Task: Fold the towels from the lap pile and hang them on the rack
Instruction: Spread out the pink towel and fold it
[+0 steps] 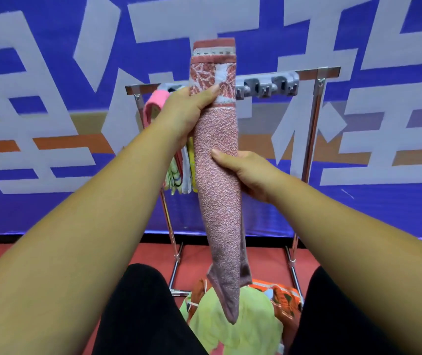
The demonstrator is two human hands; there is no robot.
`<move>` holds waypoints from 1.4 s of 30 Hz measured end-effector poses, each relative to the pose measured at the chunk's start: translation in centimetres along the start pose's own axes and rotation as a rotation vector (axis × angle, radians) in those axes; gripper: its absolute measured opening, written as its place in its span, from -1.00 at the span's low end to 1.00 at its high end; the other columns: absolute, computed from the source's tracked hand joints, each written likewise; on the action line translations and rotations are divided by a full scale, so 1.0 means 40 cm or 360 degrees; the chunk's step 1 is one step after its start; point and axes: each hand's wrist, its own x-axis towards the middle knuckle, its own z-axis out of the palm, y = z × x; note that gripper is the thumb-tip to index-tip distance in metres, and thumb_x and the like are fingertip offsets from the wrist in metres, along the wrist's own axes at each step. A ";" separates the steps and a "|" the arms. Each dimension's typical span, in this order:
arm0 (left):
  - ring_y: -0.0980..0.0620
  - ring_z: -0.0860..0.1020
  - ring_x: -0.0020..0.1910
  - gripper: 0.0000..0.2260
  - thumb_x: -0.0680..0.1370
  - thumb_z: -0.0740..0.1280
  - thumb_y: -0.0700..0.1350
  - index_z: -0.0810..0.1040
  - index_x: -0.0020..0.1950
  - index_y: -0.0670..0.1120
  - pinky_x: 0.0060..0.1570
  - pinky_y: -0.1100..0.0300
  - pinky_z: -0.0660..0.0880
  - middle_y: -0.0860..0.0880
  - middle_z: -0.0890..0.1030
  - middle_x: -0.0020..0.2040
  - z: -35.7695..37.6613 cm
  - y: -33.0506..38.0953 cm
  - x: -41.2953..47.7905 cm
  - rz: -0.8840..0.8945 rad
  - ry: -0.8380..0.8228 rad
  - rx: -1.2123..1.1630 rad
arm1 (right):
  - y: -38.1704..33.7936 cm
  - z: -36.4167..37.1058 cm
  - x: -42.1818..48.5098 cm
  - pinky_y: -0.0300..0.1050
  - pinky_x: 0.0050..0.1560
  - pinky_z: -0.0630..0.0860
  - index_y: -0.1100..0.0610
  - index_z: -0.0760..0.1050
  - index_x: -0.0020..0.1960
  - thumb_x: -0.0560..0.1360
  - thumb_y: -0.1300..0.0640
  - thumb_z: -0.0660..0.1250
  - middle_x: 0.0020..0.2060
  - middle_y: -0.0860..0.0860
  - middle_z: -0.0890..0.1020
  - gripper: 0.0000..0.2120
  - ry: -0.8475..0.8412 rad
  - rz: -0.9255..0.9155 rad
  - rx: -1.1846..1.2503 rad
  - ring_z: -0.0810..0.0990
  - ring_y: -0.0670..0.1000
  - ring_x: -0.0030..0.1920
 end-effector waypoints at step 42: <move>-0.31 0.66 0.27 -0.60 0.65 0.30 -0.11 0.58 0.35 -0.37 0.31 -0.18 0.60 -0.38 0.64 0.28 -0.005 -0.907 0.019 -0.1365 -0.0133 -0.0583 | 0.626 -0.199 0.233 0.15 0.35 0.58 0.28 0.59 0.33 0.70 0.08 0.29 0.20 0.26 0.72 -0.67 0.0423 0.0875 0.0623 0.71 0.20 0.23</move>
